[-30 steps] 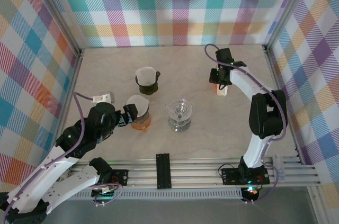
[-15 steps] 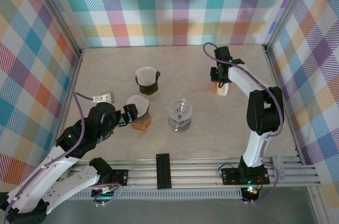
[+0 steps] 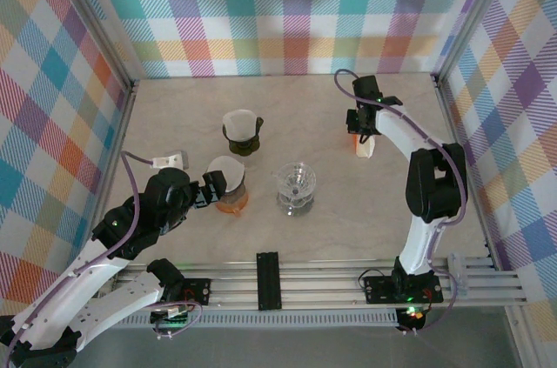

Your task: Place the coffee filter in the dripper

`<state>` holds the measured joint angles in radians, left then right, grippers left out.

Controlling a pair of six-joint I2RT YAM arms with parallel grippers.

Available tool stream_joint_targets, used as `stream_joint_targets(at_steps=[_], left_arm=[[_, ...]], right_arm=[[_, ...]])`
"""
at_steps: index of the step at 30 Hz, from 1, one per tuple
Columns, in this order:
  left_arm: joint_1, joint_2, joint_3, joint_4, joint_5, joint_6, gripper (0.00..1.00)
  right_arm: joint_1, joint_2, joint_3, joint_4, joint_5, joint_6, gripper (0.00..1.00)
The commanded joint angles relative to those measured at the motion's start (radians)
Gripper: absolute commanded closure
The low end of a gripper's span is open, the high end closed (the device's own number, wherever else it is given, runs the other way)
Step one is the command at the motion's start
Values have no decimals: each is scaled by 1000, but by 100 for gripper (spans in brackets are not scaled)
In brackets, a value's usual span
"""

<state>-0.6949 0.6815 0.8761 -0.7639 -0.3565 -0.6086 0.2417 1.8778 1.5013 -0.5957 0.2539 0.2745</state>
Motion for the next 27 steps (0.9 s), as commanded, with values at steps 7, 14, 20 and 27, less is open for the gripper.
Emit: stream_joint_targets(at_steps=[7,14,20,27], left_arm=[[12,4,0,17,11,3,2],[12,4,4,11,10,5,2],[13,9,6,15,12,5,1],[12,16,14,18,16,6,1]], right_arm=[[5,-45,7,-11,21,-11,87],[5,-43,8,-18,34,-22,94],[5,-93,5,-17,21,-32,100],[6,-188,-36,-19,-16,-28,100]])
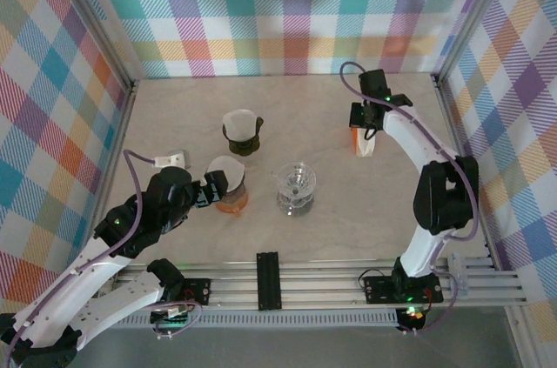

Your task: Place the coffee filter in the dripper

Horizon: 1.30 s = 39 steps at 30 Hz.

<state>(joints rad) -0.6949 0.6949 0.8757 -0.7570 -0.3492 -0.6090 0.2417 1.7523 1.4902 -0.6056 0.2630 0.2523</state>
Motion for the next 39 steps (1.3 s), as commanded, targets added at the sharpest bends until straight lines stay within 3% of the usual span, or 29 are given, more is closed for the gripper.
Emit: stream_joint_targets(at_steps=[1,10,11,14,19,39], left_arm=[[12,3,16,10,11,8,2],[13,-2,27,-2,16,16,1],[13,-3,26,-5,15,16,2],[13,-9,21,-1,12,16,1],[13,-18,14,-2,13,18,1],[13,-35,9,-16,-9,22,0]], right_arm=[[7,-79,-38,-10,-31,1,100],[49,-288,-145,-45,-69,27,100],[50,-298,-156,-52,-63,34,96],[43,-299,-203,-59,-34,73,71],[5,-229,-270,-6,-95,132,55],[-67,34,-178,88,-75,121,67]])
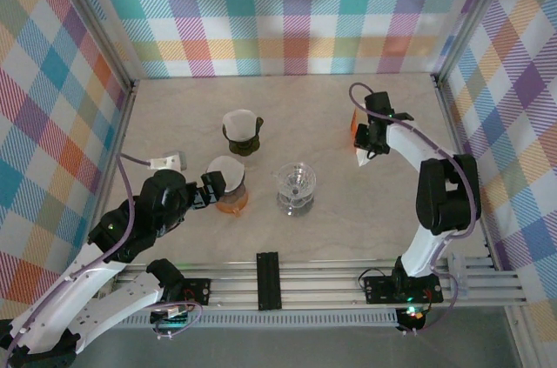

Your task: Place the coffee filter in the dripper

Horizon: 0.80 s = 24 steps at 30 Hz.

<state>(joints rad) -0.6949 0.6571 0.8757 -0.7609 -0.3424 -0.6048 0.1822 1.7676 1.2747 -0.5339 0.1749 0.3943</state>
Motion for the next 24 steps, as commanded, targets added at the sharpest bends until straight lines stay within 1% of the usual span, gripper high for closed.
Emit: stream_joint_targets(at_steps=[1,2,9,14,18,21,23,24], left_arm=[[12,2,9,-14,-16,18,0],[13,4,9,-16,-15,17,0],[12,0,10,-22,-17,13,0],[13,-3,17,-28,-12,10,0],[13,-9,32,-39,-13,13,0],[13,-13,41,-43,-13,16,0],[14,-13,48,-47,-11,19,0],[13,-11,53,-49,-9,20,0]], right_arm=[[-9,27,43,10,17,-24,69],[-9,32,49,4,17,-28,72],[-9,-4,41,2,23,-58,100],[-9,-142,-20,-8,10,-56,100],[-3,-304,-85,-55,-29,-40,100],[9,-432,-124,-88,-104,-33,100],[25,-491,-114,-130,-182,-43,100],[38,-521,-100,-156,-242,-56,100]])
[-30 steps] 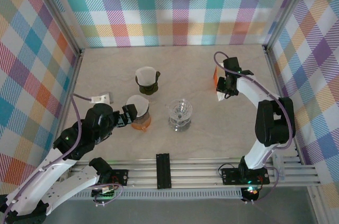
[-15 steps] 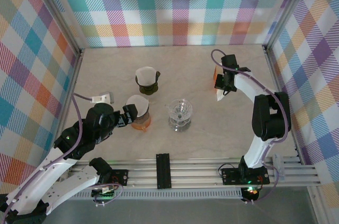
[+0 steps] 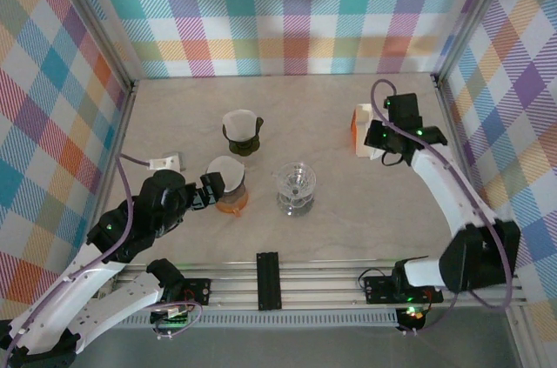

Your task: Place the coffee filter in the dripper

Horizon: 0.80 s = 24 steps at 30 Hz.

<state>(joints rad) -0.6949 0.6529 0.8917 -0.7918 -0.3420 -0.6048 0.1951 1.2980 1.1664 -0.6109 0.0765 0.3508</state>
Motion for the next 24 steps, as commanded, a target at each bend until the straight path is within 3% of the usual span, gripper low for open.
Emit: stream_joint_targets(at_steps=[1,4,9,20,24], left_arm=[[13,-7,42,-22,-7,21,0],[12,-8,50,-30,-5,21,0],[13,-15,49,-34,-1,15,0],[13,-21,50,-30,20,15,0],[12,-20,49,-23,32,19,0]], right_arm=[[46,-72,33,-111,-188,-19,100],[133,-124,111,-213,-262,-48,100],[286,-117,261,-415,-277,-96,100],[542,100,599,-778,-122,-130,100],[585,215,703,-862,-77,-150,100]])
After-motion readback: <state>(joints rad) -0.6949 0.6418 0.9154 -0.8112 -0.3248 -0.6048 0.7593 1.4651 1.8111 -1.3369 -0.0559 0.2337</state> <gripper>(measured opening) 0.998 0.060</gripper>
